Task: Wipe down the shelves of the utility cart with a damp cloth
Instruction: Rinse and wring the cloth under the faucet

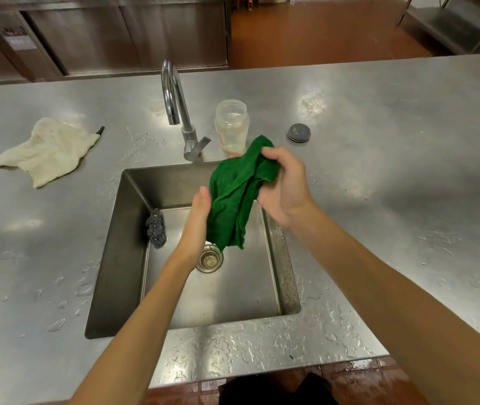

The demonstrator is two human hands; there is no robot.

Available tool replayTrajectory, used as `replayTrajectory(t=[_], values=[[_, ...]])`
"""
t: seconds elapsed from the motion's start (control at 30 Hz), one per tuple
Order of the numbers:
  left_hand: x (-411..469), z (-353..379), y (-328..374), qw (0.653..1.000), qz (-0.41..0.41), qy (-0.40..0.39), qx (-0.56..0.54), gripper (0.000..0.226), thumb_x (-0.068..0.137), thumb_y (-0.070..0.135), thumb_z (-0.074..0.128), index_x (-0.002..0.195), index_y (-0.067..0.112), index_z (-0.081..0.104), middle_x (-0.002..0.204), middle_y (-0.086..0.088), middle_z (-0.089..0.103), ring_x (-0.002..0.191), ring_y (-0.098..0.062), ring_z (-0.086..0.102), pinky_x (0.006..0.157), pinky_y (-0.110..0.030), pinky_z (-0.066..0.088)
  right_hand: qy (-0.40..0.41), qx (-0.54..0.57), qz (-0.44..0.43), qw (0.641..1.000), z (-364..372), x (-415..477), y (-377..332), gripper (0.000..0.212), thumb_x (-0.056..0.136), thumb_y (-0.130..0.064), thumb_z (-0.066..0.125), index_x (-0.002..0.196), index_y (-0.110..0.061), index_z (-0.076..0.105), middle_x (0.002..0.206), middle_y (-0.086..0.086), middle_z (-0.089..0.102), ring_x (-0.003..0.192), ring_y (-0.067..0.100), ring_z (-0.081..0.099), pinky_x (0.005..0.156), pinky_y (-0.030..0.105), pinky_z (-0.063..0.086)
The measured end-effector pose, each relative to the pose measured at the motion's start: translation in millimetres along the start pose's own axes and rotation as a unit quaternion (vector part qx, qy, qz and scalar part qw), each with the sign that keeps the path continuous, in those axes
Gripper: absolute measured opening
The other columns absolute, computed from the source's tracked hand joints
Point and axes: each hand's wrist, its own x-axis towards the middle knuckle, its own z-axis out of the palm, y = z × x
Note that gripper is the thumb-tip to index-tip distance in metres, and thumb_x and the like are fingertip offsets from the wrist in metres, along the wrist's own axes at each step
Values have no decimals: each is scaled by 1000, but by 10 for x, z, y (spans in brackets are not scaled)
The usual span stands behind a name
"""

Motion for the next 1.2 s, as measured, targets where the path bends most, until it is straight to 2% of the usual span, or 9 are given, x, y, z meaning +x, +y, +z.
replayTrajectory(t=[0.1, 0.2, 0.37, 0.47, 0.57, 0.77, 0.93, 1.03, 1.2], values=[[-10, 56, -43, 999, 11, -23, 42, 111, 62, 89, 61, 149, 23, 37, 136, 5, 59, 126, -11, 58, 106, -39, 48, 33, 93, 25, 995, -28, -18, 4, 36, 88, -27, 46, 115, -4, 52, 113, 22, 60, 110, 35, 59, 100, 49, 49], [46, 151, -19, 994, 83, 8, 76, 102, 54, 52, 93, 139, 30, 42, 123, 14, 66, 114, -5, 65, 85, -22, 56, 77, 101, 46, 991, -32, -41, 93, 36, 82, -30, 48, 99, -3, 66, 102, 16, 65, 101, 31, 64, 96, 48, 51], [107, 117, 23, 991, 70, 85, 76, 72, 66, 2, 89, 125, 28, 55, 111, 8, 72, 99, -4, 70, 77, -18, 56, 73, 168, 13, 983, -280, -84, 87, 8, 64, -15, 51, 69, -10, 54, 81, 9, 65, 82, 28, 68, 87, 44, 54], [94, 108, 48, 992, 23, 123, 9, 67, 75, -13, 70, 131, 20, 54, 114, 1, 70, 88, -6, 73, 69, -21, 58, 118, -144, 40, 982, -514, -130, 157, 18, 63, 6, 43, 72, -9, 47, 99, 7, 66, 105, 29, 60, 89, 44, 51], [89, 37, 100, 994, 9, 105, 3, 77, 72, -20, 66, 136, 20, 52, 112, 5, 70, 94, -9, 72, 72, -26, 60, 129, -429, 28, 894, -658, -205, 173, 53, 73, 17, 46, 114, -14, 61, 130, 0, 59, 127, 19, 52, 99, 35, 47], [5, 93, 228, 1000, 2, 12, 12, 98, 69, -28, 65, 151, 15, 35, 125, -2, 66, 105, -11, 71, 79, -26, 59, 0, -485, -19, 874, -325, -67, 256, 92, 65, -67, 77, 142, -55, 27, 145, -11, 41, 128, 6, 46, 100, 28, 43], [-145, 66, 244, 987, -68, -93, -109, 116, 65, -13, 68, 159, 23, 12, 143, -8, 55, 123, -24, 62, 93, -41, 56, 116, -549, -127, 818, -239, 108, 424, 54, 63, -44, 84, 110, -39, 57, 105, -8, 61, 96, 5, 59, 83, 25, 50], [-208, -25, 256, 966, -101, -12, -238, 101, 67, 14, 72, 157, 24, 26, 155, -17, 33, 136, -25, 50, 106, -43, 43, 153, -553, -105, 812, -276, 125, 402, 37, 64, -23, 78, 94, -32, 59, 89, -11, 63, 84, 8, 62, 73, 32, 56], [-252, -46, 12, 894, -341, 71, -281, 90, 76, 70, 60, 136, 5, 48, 129, -22, 56, 117, -45, 53, 108, -66, 32, 173, -523, -137, 823, -136, 105, 439, 29, 63, -16, 74, 74, -33, 54, 73, -13, 56, 70, 11, 56, 65, 29, 51]])
